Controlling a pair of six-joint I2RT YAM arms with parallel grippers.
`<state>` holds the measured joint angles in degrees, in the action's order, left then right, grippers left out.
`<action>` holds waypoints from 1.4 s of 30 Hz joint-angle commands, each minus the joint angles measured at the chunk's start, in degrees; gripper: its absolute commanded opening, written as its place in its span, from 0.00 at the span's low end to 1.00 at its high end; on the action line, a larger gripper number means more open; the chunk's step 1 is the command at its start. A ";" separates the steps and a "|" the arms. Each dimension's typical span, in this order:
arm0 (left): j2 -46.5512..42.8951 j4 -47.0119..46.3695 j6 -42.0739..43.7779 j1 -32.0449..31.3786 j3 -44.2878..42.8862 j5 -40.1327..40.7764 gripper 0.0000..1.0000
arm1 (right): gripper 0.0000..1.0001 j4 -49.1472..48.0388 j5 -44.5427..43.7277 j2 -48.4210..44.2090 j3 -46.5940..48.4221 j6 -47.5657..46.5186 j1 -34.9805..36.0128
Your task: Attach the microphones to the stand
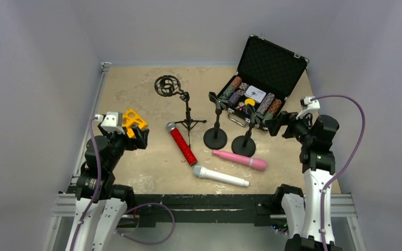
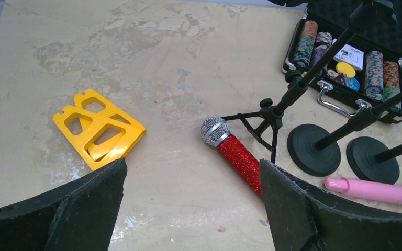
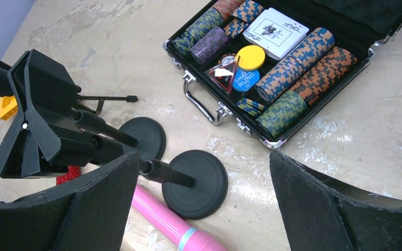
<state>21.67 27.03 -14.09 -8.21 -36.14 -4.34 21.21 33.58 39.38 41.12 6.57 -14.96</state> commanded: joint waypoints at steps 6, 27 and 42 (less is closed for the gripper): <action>-0.53 -3.03 0.55 0.30 -0.95 -1.11 1.00 | 0.99 -2.62 -0.14 0.32 1.85 0.75 -0.67; -0.55 -3.12 0.64 0.21 -0.95 -1.23 1.00 | 0.99 -3.42 3.44 0.37 0.51 -1.01 -0.87; -0.31 -3.28 0.56 0.14 -0.86 -1.41 1.00 | 0.99 -4.74 6.86 0.57 -1.01 -2.38 -0.94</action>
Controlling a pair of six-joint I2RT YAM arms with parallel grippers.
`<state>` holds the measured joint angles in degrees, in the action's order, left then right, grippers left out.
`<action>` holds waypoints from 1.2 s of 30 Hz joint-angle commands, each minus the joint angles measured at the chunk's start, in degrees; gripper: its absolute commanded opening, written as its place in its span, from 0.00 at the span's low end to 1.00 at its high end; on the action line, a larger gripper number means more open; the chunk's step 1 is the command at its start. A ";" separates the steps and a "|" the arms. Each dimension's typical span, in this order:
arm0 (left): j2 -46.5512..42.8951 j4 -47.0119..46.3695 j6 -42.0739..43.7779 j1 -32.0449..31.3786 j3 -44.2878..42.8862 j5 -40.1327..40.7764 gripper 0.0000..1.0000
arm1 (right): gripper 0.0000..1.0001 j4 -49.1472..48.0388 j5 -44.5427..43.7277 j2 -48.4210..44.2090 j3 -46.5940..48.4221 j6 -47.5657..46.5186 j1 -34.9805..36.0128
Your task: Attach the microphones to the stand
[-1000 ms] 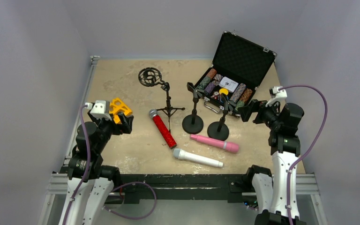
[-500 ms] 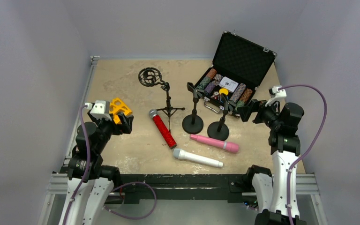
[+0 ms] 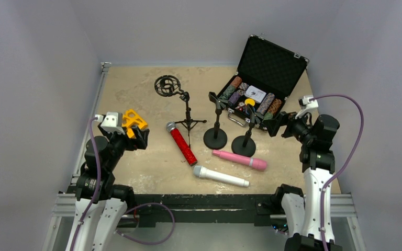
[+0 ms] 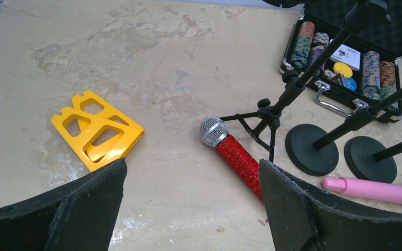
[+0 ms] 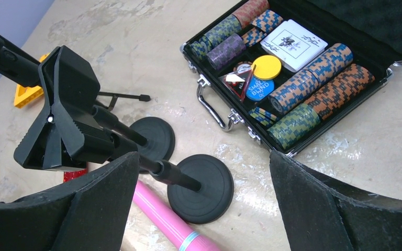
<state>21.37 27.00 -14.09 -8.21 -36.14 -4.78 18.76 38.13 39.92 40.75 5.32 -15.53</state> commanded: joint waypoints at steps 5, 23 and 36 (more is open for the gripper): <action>0.10 -3.19 0.55 0.12 -0.86 -1.02 1.00 | 0.99 -2.99 3.87 0.10 -1.55 -1.67 -0.38; 0.28 -3.28 0.65 0.12 -0.95 -1.26 1.00 | 0.99 -2.18 15.02 0.13 -3.03 -11.05 -0.33; 0.28 -3.01 0.55 0.03 -1.08 -1.35 1.00 | 0.99 25.37 13.54 13.83 17.03 -31.98 -0.27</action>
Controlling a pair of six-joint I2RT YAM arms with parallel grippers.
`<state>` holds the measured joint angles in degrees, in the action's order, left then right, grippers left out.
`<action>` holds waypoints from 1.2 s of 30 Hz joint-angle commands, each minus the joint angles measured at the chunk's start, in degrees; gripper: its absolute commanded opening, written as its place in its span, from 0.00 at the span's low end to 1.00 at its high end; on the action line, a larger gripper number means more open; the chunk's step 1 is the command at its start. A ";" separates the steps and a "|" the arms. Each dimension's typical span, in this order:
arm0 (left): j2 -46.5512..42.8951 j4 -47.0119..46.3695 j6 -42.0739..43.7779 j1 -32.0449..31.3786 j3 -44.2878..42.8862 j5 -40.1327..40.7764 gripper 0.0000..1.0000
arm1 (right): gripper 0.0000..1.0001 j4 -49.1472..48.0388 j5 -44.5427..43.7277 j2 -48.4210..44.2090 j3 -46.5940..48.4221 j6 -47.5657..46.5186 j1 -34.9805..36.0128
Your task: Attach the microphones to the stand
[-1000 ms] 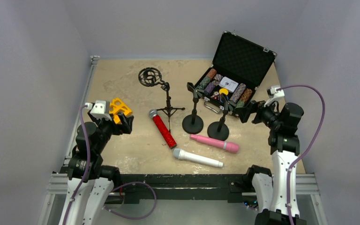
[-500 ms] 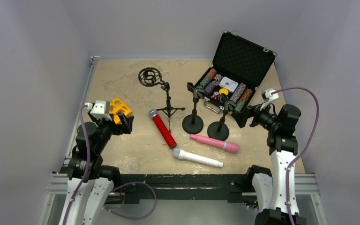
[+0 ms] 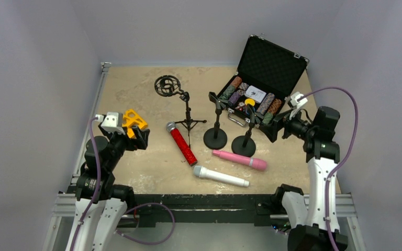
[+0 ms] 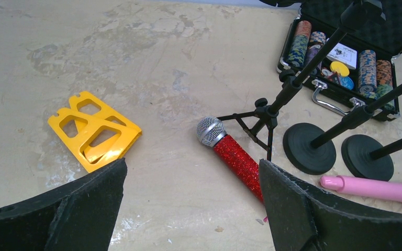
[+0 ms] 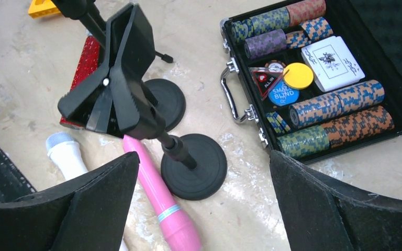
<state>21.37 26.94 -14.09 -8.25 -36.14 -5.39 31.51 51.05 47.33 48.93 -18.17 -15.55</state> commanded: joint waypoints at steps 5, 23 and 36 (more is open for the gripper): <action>0.39 -2.86 0.64 0.08 -1.04 -0.74 1.00 | 0.98 21.84 0.73 15.69 17.64 -8.28 0.02; 0.52 -2.85 0.82 0.08 -1.13 -0.68 1.00 | 0.97 15.46 -4.32 13.15 10.36 -18.18 5.28; 0.23 -3.19 0.64 -0.27 -0.86 -1.98 1.00 | 0.97 26.06 4.24 4.58 2.70 -40.29 4.13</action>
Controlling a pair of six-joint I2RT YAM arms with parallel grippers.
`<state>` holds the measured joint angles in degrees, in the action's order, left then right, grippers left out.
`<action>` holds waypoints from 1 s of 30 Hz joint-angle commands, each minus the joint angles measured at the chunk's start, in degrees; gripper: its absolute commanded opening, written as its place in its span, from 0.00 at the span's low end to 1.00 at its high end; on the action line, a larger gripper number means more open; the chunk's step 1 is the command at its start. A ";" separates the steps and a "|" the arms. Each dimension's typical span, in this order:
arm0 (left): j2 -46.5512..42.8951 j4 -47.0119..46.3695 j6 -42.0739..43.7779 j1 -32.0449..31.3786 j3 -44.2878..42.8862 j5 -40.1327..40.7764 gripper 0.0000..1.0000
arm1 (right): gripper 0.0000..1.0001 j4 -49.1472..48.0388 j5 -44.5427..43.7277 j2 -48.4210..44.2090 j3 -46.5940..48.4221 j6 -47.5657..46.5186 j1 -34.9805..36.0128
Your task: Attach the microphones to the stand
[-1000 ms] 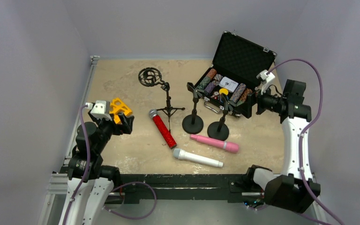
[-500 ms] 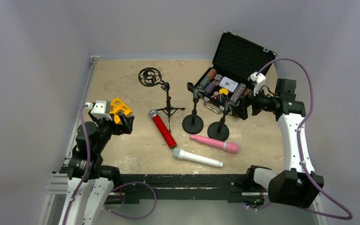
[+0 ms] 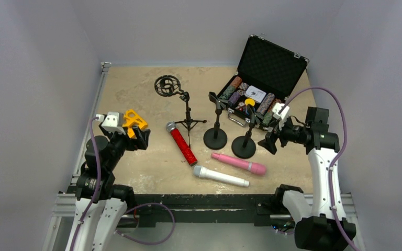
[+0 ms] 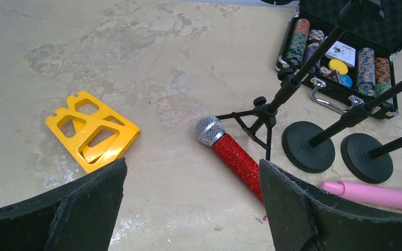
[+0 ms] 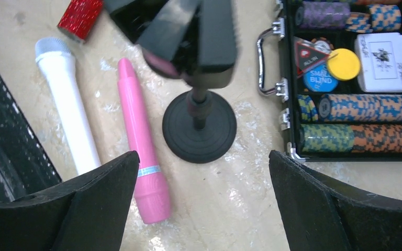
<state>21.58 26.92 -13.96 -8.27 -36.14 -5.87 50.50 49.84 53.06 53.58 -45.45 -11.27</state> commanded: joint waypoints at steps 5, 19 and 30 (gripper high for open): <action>0.93 -4.50 -0.94 -0.25 -0.11 -5.23 1.00 | 0.95 11.72 6.26 -2.50 -5.70 -25.15 -0.09; 9.99 -6.02 -41.94 -1.99 9.11 -19.27 0.96 | 0.94 2.16 8.71 -5.97 -10.63 -12.66 -0.07; 34.13 -5.62 -51.18 -20.13 6.46 2.23 0.96 | 0.94 0.48 7.80 -4.57 -10.08 -7.64 -0.07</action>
<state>47.35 22.55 -59.16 -24.93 -25.87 -11.88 52.77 56.40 48.10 43.44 -55.55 -11.27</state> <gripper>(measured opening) 0.961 0.941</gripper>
